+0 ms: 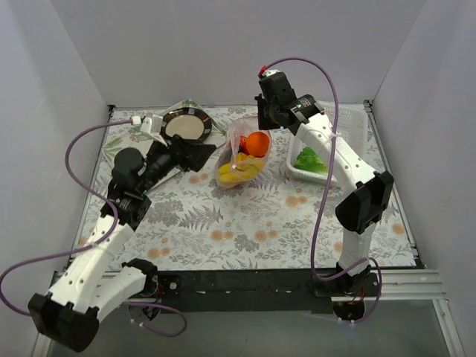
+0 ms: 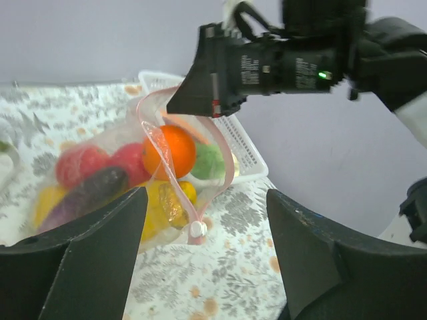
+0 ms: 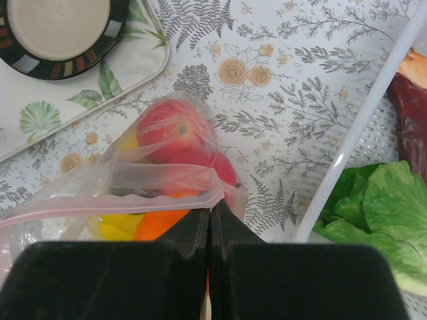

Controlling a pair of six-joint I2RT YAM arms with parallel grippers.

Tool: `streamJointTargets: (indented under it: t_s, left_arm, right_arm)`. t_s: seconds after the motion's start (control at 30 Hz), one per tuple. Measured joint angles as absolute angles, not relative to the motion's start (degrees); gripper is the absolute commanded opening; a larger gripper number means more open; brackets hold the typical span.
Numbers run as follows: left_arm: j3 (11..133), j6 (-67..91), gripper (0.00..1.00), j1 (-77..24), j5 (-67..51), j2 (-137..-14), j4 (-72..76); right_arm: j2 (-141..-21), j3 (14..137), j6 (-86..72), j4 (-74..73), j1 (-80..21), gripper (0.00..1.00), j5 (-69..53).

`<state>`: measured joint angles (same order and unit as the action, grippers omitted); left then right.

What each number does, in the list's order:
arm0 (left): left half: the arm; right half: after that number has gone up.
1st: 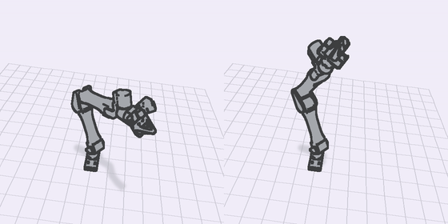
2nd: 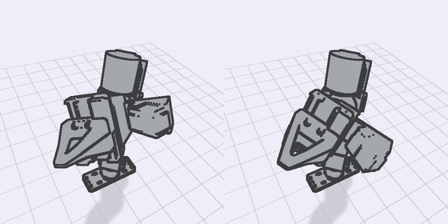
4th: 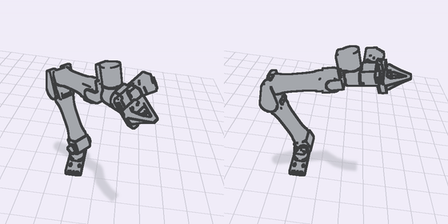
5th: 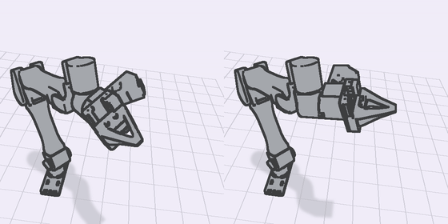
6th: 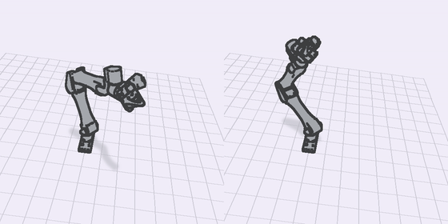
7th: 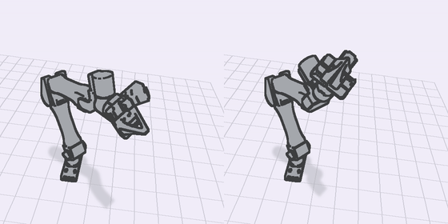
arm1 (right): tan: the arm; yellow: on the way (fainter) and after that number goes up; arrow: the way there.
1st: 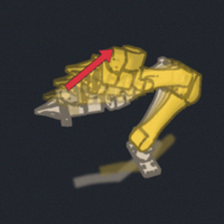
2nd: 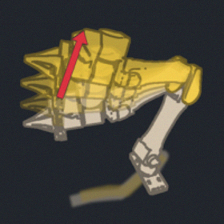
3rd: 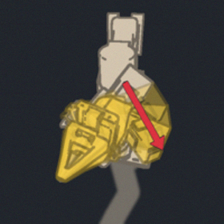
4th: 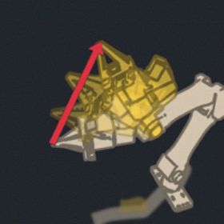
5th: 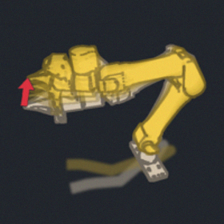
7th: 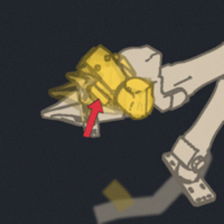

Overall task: Place the food in the zip-top bag and seal the zipper
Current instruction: Adjust the zipper food storage bag at the center of the board.

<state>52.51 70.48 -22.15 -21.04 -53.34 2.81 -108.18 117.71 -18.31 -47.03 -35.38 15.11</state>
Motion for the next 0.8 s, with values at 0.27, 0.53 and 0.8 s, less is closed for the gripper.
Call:
streamJointTargets:
  t_s: [0.27,0.53,0.8]
  left_arm:
    - [39.68,60.77,0.57,-29.56,-16.99,-44.73,11.7]
    - [37.93,53.43,0.52,-36.69,-9.39,-49.15,11.55]
    - [36.53,45.71,0.44,-47.9,2.11,-49.89,10.85]
  right_arm:
    - [-110.26,117.73,-19.22,-48.18,-34.92,0.01,15.05]
    - [-110.26,117.73,-19.59,-48.27,-33.41,0.01,14.55]
    - [-110.06,116.84,-20.25,-47.86,-32.75,0.01,13.52]
